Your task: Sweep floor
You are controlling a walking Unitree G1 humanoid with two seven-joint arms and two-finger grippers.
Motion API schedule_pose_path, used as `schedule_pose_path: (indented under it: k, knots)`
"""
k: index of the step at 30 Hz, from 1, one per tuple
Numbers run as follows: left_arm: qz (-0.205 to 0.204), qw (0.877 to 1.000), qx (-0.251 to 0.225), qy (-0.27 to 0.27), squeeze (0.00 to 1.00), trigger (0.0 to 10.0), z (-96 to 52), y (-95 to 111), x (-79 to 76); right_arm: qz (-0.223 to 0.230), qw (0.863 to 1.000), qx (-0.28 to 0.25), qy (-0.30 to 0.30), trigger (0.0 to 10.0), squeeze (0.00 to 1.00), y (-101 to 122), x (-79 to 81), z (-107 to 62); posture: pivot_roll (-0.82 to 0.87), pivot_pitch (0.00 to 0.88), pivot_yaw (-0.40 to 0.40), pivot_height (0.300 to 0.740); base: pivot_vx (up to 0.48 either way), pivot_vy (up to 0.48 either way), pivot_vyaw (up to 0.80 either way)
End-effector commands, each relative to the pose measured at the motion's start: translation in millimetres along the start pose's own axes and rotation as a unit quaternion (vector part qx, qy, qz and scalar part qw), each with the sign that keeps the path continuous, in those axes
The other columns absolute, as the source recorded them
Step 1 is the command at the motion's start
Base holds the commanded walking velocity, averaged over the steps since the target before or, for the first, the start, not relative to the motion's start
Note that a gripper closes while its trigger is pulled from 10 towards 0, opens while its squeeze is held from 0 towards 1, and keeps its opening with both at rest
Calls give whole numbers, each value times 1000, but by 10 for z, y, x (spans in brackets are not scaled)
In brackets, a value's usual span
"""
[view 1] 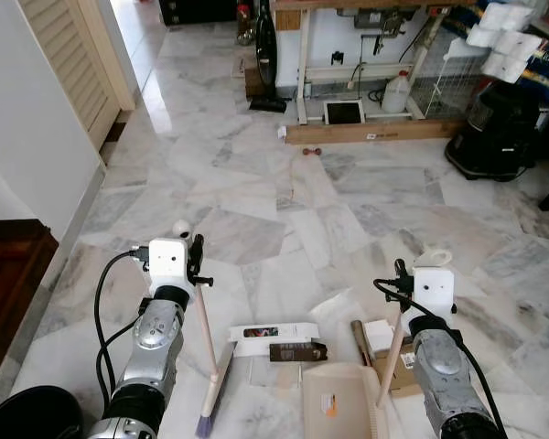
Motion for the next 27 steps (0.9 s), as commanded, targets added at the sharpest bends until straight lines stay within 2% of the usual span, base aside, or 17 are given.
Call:
schedule_pose_path:
  k: [1, 14, 19, 22, 27]
  knots:
    - [-16, 1000, 24, -9, 0, 10000, 11, -85, -26, -2, 1000, -18, 1, 10000, 0, 98, 36, 42, -21, 94, 35, 740, 0, 0, 0]
    - [-62, 995, 53, -50, 0, 10000, 92, -178, -296, -3, 1000, -19, 3, 10000, 0, 56, 63, -5, -31, 127, 35, 740, 0, 0, 0]
    - [-104, 989, 65, -83, 0, 10000, 124, -185, -426, -1, 1000, -20, 8, 10000, 0, 70, 93, 5, -28, 136, 31, 740, 0, 0, 0]
    - [-109, 988, 65, -90, 0, 10000, 133, -173, -451, 0, 1000, -21, 9, 10000, 0, 82, 104, 14, -26, 136, 30, 740, 0, 0, 0]
    - [-149, 981, 62, -111, 0, 10000, 158, -106, -510, 3, 1000, -24, 14, 10000, 0, 115, 139, 37, -21, 133, 27, 740, 0, 0, 0]
Point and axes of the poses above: a point about 5 cm out from each wrist's last joint towards the gripper, its own z axis pointing out of the wrist towards the gripper, its own y axis along the axis of the wrist's last joint, x = y × z, the point moved 5 cm from there along z, pointing out of the wrist towards the gripper, and after that the axes turned 12 degrees about -z, right-handed, at the moved point
